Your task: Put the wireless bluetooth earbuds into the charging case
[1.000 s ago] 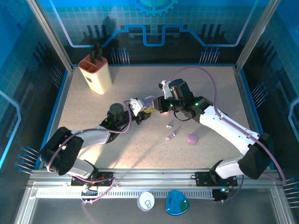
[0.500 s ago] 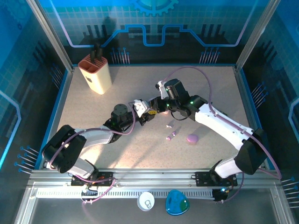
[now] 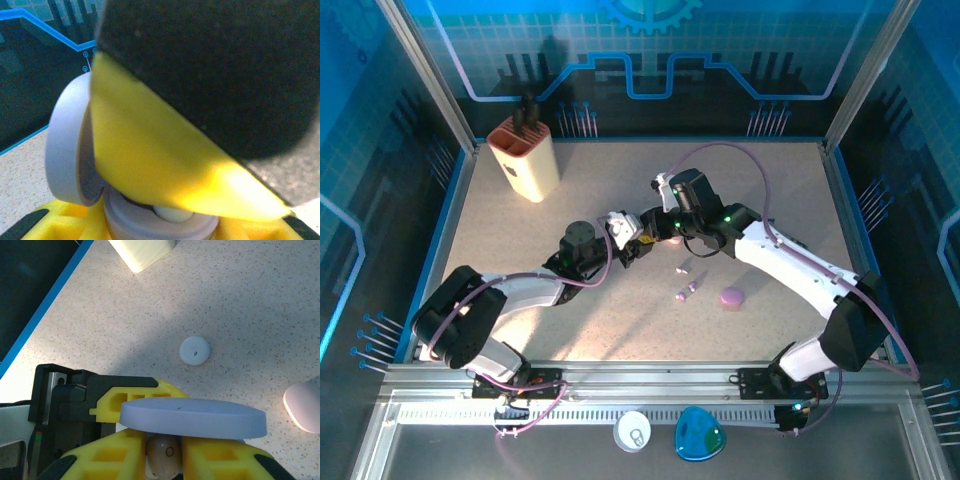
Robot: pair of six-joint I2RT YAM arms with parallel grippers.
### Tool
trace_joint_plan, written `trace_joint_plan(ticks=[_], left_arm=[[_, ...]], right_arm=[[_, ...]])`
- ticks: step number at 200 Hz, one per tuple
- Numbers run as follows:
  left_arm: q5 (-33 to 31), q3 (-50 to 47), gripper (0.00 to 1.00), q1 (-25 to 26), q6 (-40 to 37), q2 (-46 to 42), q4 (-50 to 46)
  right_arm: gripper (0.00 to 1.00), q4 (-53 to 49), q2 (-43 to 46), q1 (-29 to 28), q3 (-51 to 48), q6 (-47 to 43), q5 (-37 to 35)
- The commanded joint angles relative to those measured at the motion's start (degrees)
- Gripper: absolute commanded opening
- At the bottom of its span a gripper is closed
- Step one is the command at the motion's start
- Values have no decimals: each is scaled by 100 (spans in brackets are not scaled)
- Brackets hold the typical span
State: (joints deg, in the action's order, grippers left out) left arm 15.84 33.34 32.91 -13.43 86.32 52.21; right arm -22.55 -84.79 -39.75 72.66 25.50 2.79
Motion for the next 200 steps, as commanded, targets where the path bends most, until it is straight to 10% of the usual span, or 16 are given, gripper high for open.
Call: trace_joint_plan(ticks=[1,114,200], left_arm=[[-19,208,32,51,121,34,217],[1,71,33,-10,178,104,478],[279,-196,32,-24,-354,111,758]], right_arm=[[28,-20,14,-21,102,25,-19],[39,337,843,215,-440,237,345],[27,-104,471,428,364,-159,433]])
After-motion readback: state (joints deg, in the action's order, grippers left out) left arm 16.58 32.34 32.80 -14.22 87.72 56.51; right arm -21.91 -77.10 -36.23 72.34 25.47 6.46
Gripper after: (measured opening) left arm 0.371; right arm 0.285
